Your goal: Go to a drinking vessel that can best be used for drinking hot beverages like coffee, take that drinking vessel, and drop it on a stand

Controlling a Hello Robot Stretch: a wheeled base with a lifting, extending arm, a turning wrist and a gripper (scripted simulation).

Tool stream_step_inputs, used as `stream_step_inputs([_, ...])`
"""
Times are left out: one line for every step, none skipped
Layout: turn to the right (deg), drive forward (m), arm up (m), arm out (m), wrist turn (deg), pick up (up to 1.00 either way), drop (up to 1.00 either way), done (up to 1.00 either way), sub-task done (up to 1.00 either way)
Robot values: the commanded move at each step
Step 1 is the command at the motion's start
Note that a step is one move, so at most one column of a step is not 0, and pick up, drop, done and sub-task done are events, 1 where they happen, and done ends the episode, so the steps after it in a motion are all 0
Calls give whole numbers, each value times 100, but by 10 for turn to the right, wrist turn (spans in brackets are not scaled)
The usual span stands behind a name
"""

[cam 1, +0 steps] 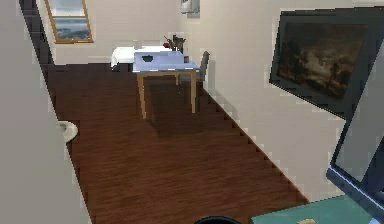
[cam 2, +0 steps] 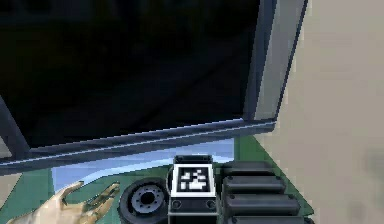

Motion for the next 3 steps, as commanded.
stream_step_inputs([-30,0,0,0,0,0,0,0,0])
stream_step_inputs([0,0,0,48,0,0,0,0,0])
stream_step_inputs([0,0,0,0,450,0,0,0,0])
